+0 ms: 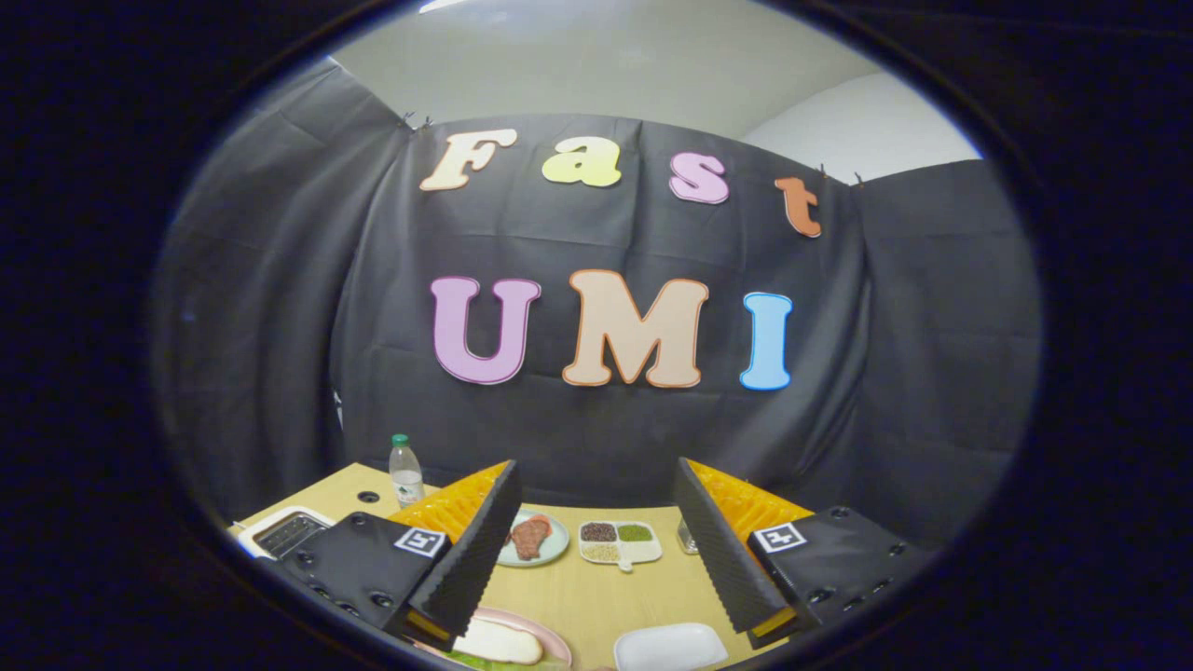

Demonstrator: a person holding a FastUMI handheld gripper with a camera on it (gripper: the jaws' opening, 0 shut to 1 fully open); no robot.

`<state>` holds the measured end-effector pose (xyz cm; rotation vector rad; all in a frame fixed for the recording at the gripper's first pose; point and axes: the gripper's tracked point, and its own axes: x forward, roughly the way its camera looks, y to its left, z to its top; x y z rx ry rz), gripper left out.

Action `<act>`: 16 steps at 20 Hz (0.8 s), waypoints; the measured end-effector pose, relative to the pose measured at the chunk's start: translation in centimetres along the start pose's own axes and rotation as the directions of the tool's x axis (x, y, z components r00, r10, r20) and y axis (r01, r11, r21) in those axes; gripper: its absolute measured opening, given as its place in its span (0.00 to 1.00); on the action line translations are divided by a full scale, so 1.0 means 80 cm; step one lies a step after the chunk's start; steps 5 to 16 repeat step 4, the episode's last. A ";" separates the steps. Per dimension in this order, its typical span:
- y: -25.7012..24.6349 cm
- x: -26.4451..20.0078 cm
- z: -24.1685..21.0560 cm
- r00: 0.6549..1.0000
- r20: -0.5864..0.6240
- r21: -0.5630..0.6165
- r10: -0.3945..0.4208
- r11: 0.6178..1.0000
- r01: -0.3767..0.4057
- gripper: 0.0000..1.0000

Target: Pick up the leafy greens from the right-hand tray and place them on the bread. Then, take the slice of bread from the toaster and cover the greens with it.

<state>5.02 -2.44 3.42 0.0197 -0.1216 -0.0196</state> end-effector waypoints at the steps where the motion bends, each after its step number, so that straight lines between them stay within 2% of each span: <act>1: 0.000 -0.003 -0.004 1.000 -0.013 -0.005 -0.008 1.000 0.008 1.00; 16: 0.006 -0.007 -0.012 0.999 -0.041 -0.004 -0.006 1.000 0.006 1.00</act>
